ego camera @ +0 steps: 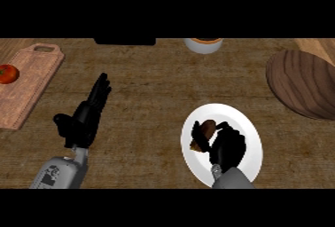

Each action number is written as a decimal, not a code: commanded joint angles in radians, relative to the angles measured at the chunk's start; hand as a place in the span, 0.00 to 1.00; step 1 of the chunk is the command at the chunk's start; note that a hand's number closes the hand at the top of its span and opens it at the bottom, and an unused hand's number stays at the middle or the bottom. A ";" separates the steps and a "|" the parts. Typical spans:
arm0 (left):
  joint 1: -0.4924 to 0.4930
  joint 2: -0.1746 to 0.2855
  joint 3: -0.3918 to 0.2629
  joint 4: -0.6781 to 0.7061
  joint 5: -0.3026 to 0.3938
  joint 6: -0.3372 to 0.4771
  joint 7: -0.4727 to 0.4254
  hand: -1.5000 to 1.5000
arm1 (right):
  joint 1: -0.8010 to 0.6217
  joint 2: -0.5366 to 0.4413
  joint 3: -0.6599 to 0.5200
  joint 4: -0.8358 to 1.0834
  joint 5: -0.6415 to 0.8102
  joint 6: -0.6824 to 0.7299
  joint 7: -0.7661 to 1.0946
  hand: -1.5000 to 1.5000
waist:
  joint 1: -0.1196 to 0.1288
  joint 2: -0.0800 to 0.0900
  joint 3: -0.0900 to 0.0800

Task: Pick the sweet potato from the plate and place it in the bowl

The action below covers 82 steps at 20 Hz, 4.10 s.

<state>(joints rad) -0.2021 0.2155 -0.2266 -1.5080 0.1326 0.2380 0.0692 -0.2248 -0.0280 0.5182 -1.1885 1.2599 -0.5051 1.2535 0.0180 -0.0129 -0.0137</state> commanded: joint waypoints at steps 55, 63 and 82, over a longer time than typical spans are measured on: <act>0.069 -0.045 0.051 -0.057 -0.071 -0.063 0.012 0.50 | -0.916 -0.506 -0.581 0.690 -0.256 0.049 -0.541 1.00 | 0.001 0.017 0.014; -0.007 -0.073 0.081 0.077 -0.081 -0.084 -0.060 0.50 | -0.842 -0.546 -0.641 0.857 -0.258 -0.101 -0.642 1.00 | 0.007 0.027 0.014; 0.015 -0.077 0.087 -0.031 -0.089 -0.084 0.031 0.50 | -0.607 -0.564 -0.994 0.902 -0.677 -0.014 -1.248 0.00 | 0.008 0.025 0.017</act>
<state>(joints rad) -0.1610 0.1367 -0.1528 -1.5302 0.0379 0.1557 0.0630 -0.8719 -0.6077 -0.4144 -0.2696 0.6584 -0.5181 0.1450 0.0271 0.0127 0.0034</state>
